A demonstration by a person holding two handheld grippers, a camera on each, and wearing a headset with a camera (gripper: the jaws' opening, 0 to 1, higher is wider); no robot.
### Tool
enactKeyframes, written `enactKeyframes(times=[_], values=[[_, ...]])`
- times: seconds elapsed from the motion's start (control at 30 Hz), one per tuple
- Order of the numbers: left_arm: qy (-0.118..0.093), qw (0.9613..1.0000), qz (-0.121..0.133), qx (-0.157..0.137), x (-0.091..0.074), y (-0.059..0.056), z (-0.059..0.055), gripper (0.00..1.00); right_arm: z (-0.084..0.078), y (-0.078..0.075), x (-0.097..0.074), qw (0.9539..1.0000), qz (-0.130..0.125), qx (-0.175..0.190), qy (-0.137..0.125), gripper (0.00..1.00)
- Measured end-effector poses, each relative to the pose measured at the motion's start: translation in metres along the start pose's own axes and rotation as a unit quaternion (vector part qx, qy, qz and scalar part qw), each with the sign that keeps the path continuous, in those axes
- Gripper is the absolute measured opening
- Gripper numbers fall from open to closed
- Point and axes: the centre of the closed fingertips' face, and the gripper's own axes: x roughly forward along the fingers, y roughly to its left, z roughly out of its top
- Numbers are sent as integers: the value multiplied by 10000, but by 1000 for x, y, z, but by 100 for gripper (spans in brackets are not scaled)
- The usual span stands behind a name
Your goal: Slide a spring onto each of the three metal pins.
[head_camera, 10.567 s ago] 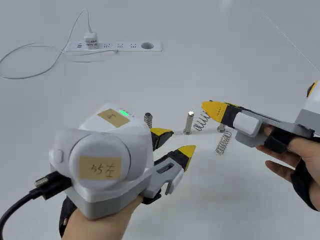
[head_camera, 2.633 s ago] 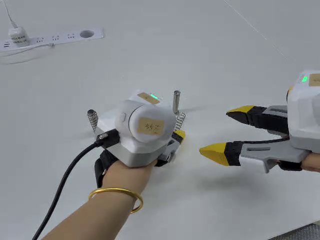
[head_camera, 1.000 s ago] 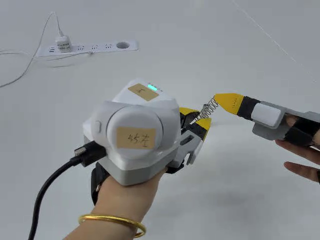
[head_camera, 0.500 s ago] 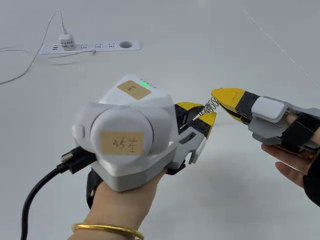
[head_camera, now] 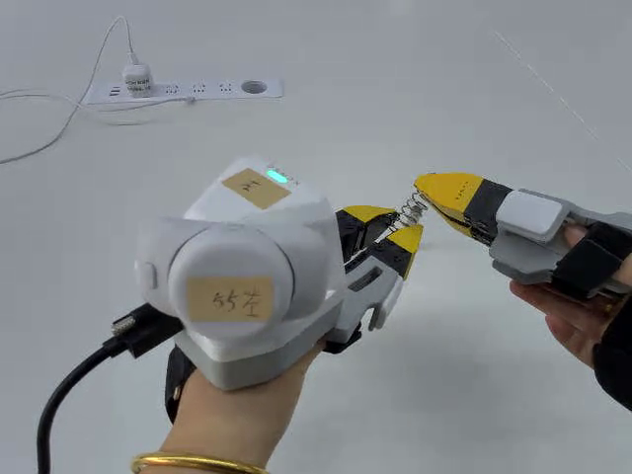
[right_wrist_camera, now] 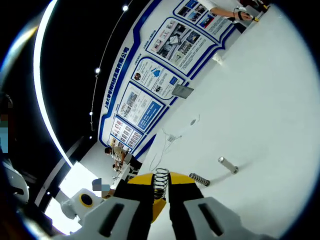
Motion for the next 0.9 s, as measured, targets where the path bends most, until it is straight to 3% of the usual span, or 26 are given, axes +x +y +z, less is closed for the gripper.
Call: enactKeyframes(times=[0.27, 0.5, 0.6, 0.7, 0.9], values=[[265, 9996, 97, -26, 0, 6, -10, 13, 2, 3, 3, 9996, 12, -266, -19, 11], [505, 9982, 308, 18, -6, 14, -19, 24, 10, -2, 4, 9973, -163, -713, -68, 11], [615, 9970, 465, 65, -12, 20, -23, 29, 12, -4, 4, 9949, -240, -978, -41, 11], [823, 9929, 826, 254, -22, 34, -29, 31, 14, -5, 5, 9906, -346, -1321, 16, 11], [825, 9915, 998, 102, -31, 43, -32, 39, 15, -9, 9, 9839, -497, -1713, 120, 11]])
